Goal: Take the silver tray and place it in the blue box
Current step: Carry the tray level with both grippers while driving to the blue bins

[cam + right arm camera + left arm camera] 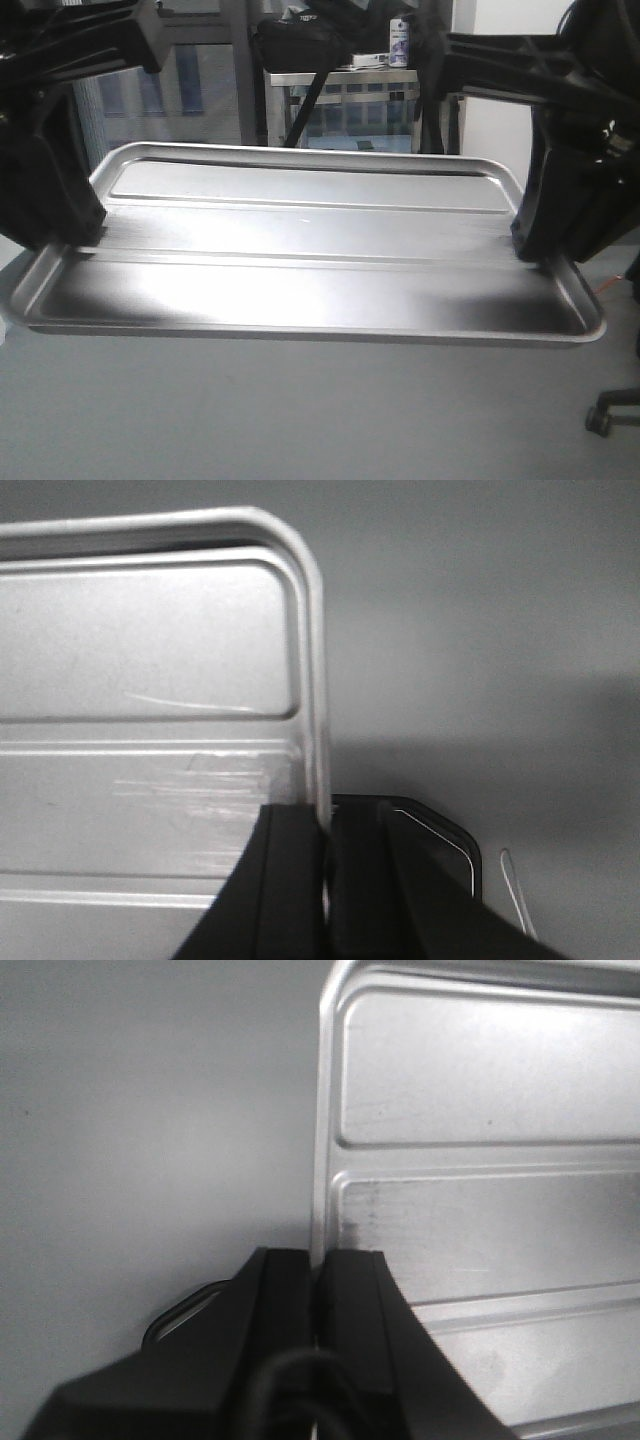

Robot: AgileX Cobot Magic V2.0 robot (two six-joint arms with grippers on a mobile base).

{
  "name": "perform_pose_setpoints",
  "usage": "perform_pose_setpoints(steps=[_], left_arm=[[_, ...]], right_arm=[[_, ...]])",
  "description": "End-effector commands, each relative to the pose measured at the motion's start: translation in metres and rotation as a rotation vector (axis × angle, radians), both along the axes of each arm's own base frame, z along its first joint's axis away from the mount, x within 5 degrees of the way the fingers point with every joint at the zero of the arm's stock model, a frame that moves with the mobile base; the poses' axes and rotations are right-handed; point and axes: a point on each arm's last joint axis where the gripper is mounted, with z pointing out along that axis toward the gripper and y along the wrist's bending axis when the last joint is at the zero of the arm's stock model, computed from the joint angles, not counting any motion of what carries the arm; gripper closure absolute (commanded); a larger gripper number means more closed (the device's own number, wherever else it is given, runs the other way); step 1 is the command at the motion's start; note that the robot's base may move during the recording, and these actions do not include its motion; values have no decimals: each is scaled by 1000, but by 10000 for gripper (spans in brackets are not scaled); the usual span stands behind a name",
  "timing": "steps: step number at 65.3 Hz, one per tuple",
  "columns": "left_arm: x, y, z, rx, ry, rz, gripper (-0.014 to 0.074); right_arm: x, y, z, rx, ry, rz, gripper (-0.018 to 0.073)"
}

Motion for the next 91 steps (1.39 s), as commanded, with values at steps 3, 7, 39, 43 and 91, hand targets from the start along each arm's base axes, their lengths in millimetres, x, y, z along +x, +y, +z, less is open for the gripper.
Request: perform_pose_setpoints(steps=[3,7,39,43,91], left_arm=[[-1,4,13,1,-52,-9,700],[-1,4,13,3,-53,-9,700],[-1,4,13,3,-53,-9,700],[-1,4,13,3,-53,-9,700],[-1,4,13,3,-53,-9,700]], right_arm=[[2,-6,13,-20,-68,9,500],[2,-6,13,-20,-68,9,500],[2,-6,13,-20,-68,9,500],[2,-6,13,-20,-68,9,500],[2,-6,13,-20,-68,9,500]])
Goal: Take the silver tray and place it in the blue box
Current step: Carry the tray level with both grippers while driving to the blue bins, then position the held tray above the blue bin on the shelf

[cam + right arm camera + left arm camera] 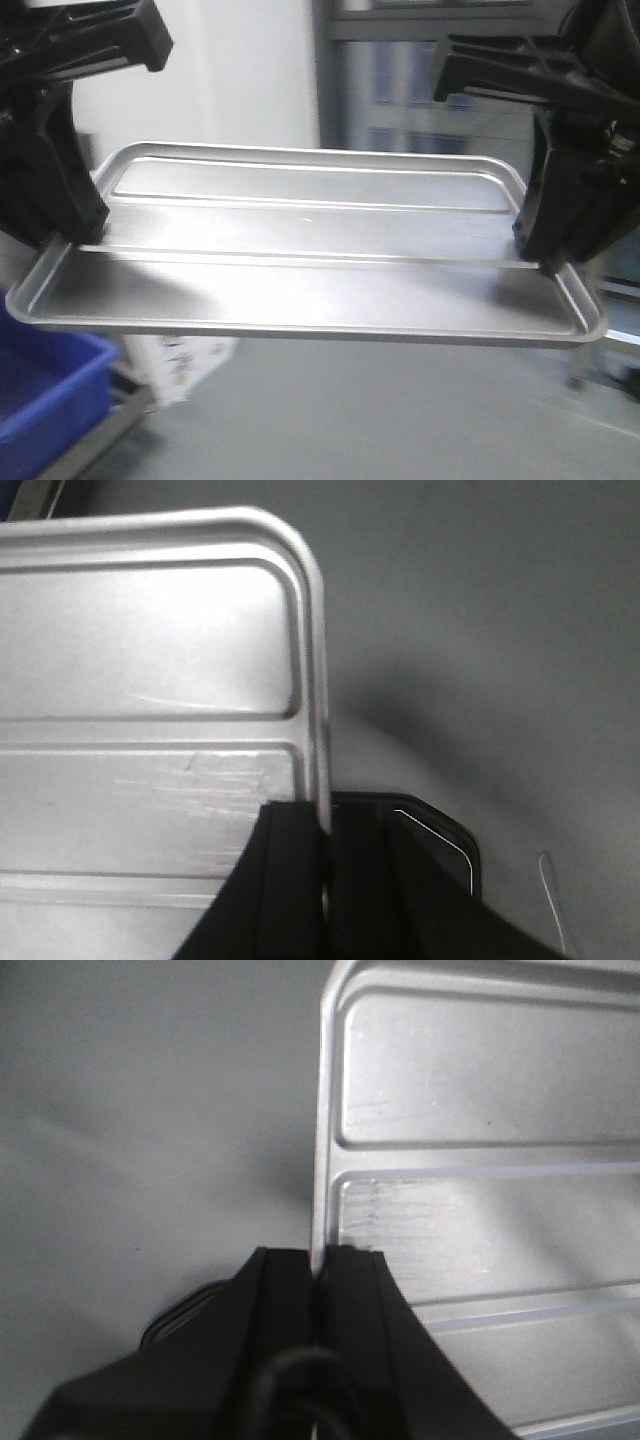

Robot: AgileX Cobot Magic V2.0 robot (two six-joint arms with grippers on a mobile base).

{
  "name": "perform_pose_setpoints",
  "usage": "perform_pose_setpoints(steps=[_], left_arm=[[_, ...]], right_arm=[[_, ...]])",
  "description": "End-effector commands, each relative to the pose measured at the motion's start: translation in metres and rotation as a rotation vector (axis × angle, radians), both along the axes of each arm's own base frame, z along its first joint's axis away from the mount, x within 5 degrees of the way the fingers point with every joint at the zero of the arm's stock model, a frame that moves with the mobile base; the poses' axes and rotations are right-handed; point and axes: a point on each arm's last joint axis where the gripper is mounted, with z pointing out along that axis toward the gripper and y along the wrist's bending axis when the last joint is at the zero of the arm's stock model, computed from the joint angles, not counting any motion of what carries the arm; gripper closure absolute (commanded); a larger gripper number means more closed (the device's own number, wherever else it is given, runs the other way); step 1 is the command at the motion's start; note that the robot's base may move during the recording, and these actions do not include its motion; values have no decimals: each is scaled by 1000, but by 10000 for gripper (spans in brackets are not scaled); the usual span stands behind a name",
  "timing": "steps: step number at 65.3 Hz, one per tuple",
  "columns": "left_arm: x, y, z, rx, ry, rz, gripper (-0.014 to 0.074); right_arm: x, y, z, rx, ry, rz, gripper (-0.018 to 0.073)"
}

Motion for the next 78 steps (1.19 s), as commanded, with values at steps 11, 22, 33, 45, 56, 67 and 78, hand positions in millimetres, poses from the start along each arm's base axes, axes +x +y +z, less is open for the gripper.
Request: perform_pose_setpoints(steps=[11,22,33,45,56,67,78], left_arm=[[-1,4,12,7,-47,-7,700],[-1,4,12,7,-47,-7,700],[-1,4,12,7,-47,-7,700],[-1,4,12,7,-47,-7,700],[-1,4,12,7,-47,-7,700],[-1,4,12,7,-47,-7,700],[-1,4,12,7,-47,-7,700]], right_arm=[[2,-5,13,-17,-68,9,500],[2,-5,13,-17,-68,9,500],[2,-5,13,-17,-68,9,500],[2,-5,13,-17,-68,9,500],[2,-5,13,-17,-68,9,500],[2,-5,13,-17,-68,9,500],[2,-5,13,-17,-68,9,500]])
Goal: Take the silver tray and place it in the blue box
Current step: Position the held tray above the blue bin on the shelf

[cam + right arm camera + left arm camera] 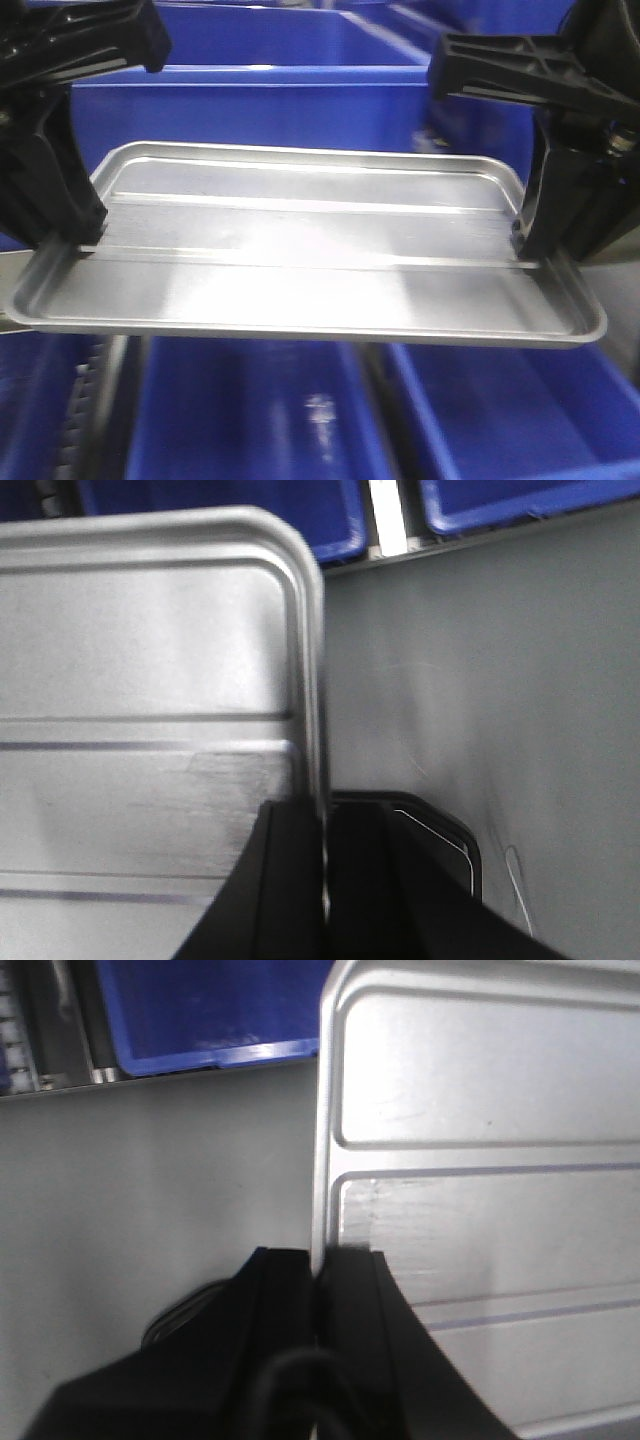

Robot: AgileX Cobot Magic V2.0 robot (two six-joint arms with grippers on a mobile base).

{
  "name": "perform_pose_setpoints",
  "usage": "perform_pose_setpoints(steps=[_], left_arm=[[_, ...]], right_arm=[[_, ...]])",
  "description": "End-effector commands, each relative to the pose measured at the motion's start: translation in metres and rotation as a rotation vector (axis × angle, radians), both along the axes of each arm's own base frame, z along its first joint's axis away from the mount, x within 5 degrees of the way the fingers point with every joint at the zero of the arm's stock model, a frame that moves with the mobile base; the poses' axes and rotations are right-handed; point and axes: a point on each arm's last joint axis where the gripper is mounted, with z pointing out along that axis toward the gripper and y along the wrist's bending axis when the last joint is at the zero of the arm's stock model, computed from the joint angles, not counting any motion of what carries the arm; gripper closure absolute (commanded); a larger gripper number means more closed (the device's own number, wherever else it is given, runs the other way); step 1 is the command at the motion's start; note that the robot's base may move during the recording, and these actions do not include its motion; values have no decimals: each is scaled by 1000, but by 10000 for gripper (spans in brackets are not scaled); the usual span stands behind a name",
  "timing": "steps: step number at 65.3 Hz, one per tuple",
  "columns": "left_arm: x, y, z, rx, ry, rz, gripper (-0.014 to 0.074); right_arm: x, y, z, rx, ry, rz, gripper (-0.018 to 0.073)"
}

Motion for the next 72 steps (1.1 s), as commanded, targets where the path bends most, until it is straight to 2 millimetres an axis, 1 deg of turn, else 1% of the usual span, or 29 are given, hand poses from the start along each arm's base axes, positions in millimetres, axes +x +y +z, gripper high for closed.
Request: perform_pose_setpoints(steps=[1,72], left_arm=[[-1,4,13,3,-48,-7,700],[-1,4,13,1,-47,-7,700]], right_arm=[[2,-5,13,-17,-68,9,500],[2,-5,13,-17,-68,9,500]])
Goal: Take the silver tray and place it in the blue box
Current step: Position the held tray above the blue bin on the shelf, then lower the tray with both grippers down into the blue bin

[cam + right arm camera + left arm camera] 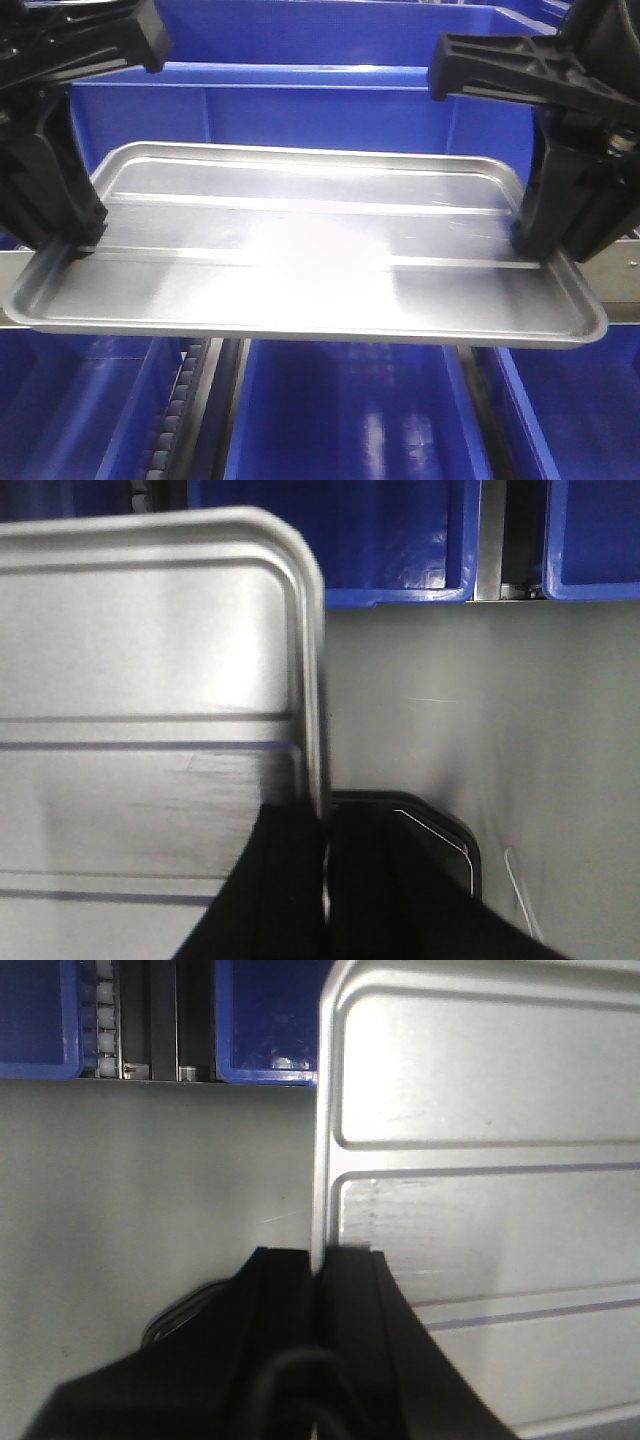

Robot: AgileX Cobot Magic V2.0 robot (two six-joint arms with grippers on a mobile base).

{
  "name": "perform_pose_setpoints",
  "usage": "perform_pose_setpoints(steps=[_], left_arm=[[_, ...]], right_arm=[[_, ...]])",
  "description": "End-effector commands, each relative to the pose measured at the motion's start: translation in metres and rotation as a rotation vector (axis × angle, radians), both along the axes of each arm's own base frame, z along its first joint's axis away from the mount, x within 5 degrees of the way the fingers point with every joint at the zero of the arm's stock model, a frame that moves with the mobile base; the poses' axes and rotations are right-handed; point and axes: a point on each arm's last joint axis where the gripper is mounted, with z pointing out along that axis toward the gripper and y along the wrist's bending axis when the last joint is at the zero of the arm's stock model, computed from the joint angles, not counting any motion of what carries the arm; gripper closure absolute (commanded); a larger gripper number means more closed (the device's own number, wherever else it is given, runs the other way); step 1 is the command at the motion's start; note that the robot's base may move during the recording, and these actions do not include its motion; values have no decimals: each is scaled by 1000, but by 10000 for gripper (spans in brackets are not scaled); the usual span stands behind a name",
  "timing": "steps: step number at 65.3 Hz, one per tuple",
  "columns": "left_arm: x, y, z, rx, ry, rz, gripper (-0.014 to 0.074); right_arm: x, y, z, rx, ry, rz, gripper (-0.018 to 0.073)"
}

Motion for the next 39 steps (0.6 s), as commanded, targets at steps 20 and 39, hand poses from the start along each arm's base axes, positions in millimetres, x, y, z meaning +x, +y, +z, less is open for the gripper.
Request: perform_pose_setpoints(steps=[20,39], left_arm=[[-1,3,13,-6,-53,-9,700],[-1,3,13,-8,-54,-9,700]], right_arm=[[2,-5,13,-17,-68,9,500],[2,-5,13,-16,-69,9,500]])
